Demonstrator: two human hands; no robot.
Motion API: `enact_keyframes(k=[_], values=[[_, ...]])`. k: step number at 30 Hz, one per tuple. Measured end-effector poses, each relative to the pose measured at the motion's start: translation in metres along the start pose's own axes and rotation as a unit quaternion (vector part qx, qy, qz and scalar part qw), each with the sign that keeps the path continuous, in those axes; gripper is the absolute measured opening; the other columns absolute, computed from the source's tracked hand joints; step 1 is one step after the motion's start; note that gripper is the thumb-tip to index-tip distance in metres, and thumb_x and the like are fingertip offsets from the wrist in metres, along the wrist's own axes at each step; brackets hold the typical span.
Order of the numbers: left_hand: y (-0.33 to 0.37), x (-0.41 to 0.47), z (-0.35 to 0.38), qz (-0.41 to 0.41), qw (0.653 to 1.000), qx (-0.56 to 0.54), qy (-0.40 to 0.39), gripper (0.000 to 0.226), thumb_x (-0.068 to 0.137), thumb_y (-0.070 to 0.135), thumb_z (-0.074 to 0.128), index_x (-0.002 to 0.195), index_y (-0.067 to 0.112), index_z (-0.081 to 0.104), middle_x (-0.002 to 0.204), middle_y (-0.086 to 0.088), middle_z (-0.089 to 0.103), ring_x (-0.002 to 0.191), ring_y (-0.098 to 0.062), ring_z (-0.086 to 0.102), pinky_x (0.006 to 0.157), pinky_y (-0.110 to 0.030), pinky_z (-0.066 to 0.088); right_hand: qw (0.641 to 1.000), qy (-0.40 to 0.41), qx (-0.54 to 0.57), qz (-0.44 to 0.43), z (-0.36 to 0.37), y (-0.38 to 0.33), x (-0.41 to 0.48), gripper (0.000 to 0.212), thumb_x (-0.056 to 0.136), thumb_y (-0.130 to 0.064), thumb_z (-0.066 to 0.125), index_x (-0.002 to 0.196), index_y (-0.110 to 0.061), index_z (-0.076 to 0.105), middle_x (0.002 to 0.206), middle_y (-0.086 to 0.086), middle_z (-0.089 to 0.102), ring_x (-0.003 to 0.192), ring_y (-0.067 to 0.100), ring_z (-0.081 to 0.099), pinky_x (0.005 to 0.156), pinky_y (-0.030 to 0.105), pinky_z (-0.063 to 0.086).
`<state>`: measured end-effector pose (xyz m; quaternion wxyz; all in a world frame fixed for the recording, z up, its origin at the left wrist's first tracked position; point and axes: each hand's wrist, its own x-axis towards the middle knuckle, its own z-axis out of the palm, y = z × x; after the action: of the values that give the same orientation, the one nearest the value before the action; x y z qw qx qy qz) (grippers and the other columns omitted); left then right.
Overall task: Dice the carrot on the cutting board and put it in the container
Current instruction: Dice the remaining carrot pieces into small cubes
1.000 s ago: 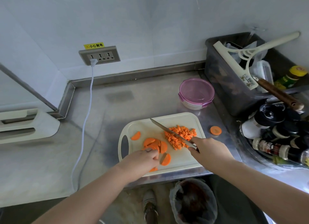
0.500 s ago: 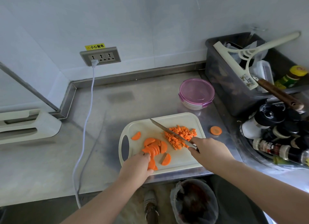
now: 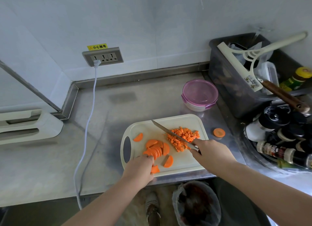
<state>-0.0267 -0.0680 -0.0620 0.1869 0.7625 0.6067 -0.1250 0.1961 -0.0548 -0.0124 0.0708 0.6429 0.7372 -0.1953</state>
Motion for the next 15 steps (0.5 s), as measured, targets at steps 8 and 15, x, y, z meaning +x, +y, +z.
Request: enact_keyframes(k=[8, 15], values=[[-0.001, 0.002, 0.001, -0.025, 0.994, -0.105, 0.008, 0.01, 0.091, 0.029, 0.054, 0.087, 0.024, 0.047, 0.089, 0.005, 0.061, 0.079, -0.014, 0.057, 0.067, -0.026, 0.04, 1.0, 0.009, 0.011, 0.007, 0.002, 0.001, -0.003, 0.026, 0.1, -0.038, 0.037, 0.11, -0.019, 0.053, 0.079, -0.005, 0.052, 0.07, 0.018, 0.053, 0.061, 0.029, 0.045], [0.017, 0.027, -0.001, -0.089, 0.924, -0.371, -0.02, 0.014, 0.08, 0.028, 0.071, 0.078, 0.024, 0.057, 0.08, 0.003, 0.068, 0.08, -0.012, 0.066, 0.079, -0.036, 0.056, 0.999, 0.01, 0.027, 0.018, 0.001, 0.007, -0.007, 0.025, 0.1, -0.038, 0.038, 0.11, -0.021, 0.053, 0.082, -0.005, 0.055, 0.071, 0.016, 0.053, 0.059, 0.027, 0.043]])
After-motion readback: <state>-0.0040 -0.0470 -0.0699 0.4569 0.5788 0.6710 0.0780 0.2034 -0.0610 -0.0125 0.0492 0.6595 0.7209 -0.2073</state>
